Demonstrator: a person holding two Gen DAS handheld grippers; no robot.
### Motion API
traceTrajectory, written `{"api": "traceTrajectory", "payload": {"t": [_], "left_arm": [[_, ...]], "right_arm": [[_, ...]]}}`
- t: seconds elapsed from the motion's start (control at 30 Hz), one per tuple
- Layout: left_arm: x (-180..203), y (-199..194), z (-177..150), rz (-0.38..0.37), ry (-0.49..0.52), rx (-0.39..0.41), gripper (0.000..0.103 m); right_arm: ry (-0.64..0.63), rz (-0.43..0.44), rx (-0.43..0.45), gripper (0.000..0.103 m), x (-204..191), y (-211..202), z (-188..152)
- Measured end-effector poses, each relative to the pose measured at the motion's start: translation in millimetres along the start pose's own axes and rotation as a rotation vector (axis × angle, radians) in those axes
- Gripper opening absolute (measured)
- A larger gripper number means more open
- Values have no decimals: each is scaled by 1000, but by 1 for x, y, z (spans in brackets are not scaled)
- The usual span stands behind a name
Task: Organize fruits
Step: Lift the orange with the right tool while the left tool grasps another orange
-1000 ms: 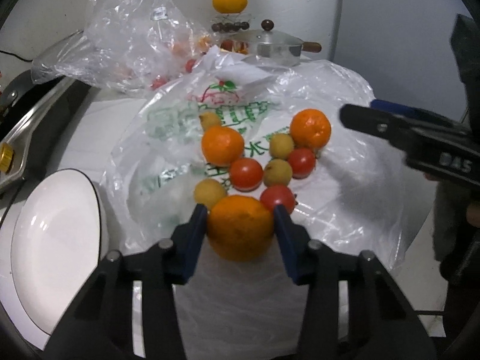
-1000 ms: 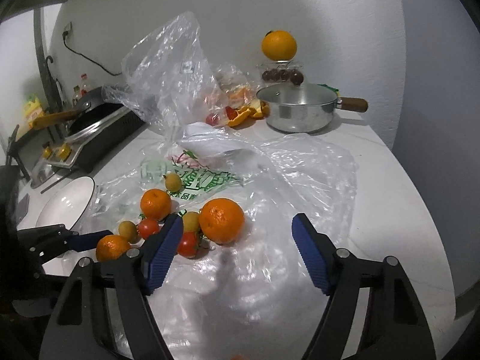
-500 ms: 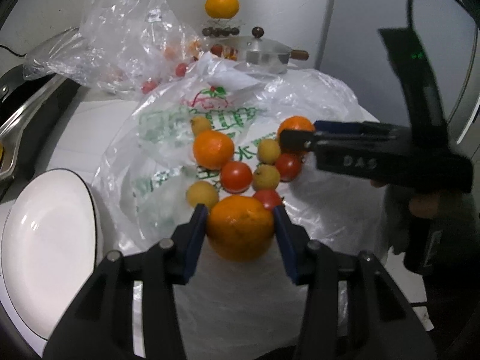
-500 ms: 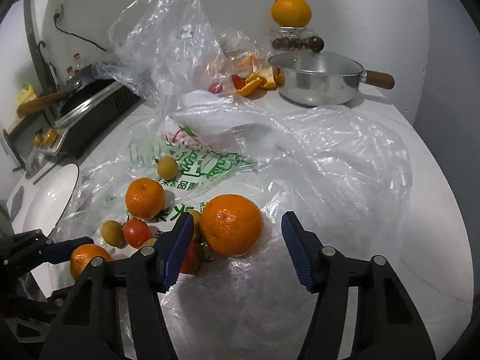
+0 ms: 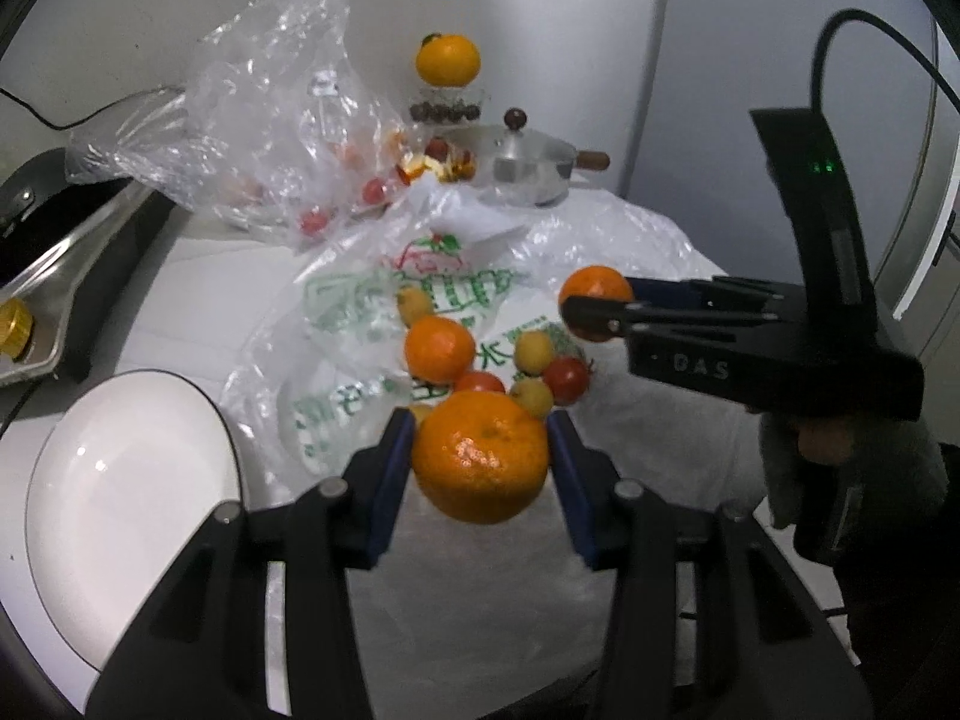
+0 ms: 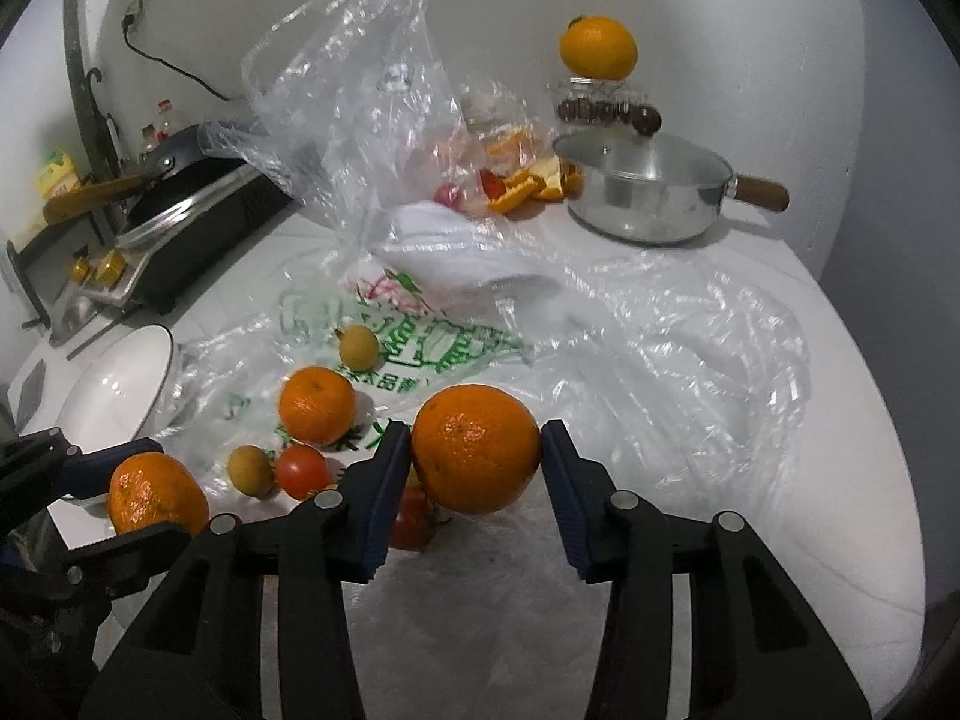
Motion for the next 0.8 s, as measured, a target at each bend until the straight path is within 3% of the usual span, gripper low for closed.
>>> {"api": "traceTrajectory", "payload": {"t": [0.37, 0.8], "left_arm": [[-14, -35, 0, 13, -12, 77, 46], [-52, -75, -14, 74, -55, 154, 46]], "right_arm": [[-30, 3, 67, 47, -29, -39, 8], [-108, 46, 88, 47, -89, -56, 11]]}}
Point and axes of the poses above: each gripper's, at about its wrist camera, not at the fingertips, and y roughly the way its jaws point, x to its right, z to its top, the point moved 3 cm from there along y, roughly the way its jaws point, and after that the axes turned 5 degrees about -z, right-handed, at the moved point
